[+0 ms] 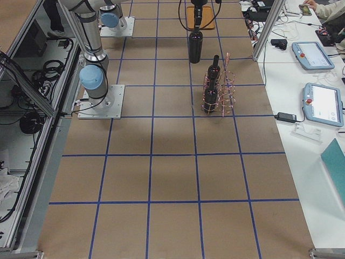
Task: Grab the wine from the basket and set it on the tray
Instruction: 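Carry the bottle toward the tray and stand it upright on the table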
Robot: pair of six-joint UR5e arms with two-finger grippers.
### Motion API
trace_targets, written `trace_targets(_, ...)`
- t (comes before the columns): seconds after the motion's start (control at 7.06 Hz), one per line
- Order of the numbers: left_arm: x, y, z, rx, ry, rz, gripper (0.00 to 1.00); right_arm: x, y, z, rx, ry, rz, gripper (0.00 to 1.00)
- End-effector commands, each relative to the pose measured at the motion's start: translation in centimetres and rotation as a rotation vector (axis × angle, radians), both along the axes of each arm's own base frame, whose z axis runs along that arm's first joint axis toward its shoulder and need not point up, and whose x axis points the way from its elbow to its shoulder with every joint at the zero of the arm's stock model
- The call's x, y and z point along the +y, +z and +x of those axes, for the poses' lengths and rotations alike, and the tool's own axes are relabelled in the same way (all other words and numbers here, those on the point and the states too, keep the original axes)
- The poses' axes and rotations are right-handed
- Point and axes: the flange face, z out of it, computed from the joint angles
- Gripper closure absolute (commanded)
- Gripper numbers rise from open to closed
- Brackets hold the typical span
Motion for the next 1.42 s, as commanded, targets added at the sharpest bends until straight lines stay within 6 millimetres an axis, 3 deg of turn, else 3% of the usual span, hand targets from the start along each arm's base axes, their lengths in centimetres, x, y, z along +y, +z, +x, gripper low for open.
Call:
trace_targets(0.0, 0.0, 0.0, 0.0, 0.000, 0.001, 0.001, 0.00, 4.2, -3.8, 11.6, -0.040, -0.040, 0.029, 1.00)
trace_targets(0.14, 0.0, 0.0, 0.0, 0.000, 0.001, 0.002, 0.00, 5.6, -5.8, 16.9, -0.046, -0.021, -0.013, 1.00)
trace_targets(0.42, 0.0, 0.2, 0.6, -0.001, 0.001, -0.002, 0.00, 5.6, -9.1, 21.6, -0.059, -0.020, -0.035, 1.00)
trace_targets(0.57, -0.1, 0.2, 1.1, -0.002, 0.001, -0.003, 0.00, 7.3, -10.8, 25.0, -0.040, 0.029, -0.040, 1.00)
trace_targets(0.85, -0.2, 0.3, 1.5, 0.003, -0.004, -0.005, 0.00, 6.4, -15.3, 26.7, 0.009, 0.038, 0.003, 1.00)
trace_targets(1.13, -0.2, 0.3, 1.7, 0.002, -0.006, -0.006, 0.00, 6.3, -16.0, 26.7, 0.019, 0.012, 0.020, 1.00)
trace_targets(1.27, -0.2, 0.3, 1.7, 0.002, -0.006, -0.005, 0.00, 6.1, -16.3, 26.8, 0.017, 0.030, 0.017, 0.93)
